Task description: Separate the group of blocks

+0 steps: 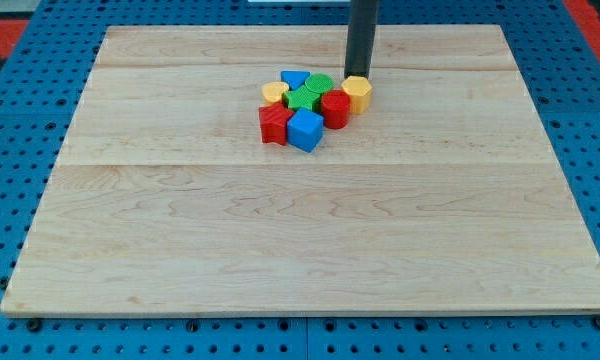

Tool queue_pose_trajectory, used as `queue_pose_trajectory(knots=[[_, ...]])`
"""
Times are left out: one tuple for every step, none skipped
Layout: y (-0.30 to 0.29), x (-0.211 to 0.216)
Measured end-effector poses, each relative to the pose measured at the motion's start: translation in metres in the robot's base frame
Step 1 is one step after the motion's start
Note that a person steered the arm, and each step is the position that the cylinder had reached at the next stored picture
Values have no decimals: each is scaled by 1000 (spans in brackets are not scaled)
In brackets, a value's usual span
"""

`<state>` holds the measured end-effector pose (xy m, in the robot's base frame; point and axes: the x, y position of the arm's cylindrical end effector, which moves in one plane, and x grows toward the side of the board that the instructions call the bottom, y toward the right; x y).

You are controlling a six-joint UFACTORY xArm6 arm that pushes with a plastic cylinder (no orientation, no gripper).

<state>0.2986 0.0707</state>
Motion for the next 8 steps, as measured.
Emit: queue_pose_trajectory(knots=[[0,0],[0,0],[4,0],[19,1],[22,-6],[24,94],[10,148],[53,120]])
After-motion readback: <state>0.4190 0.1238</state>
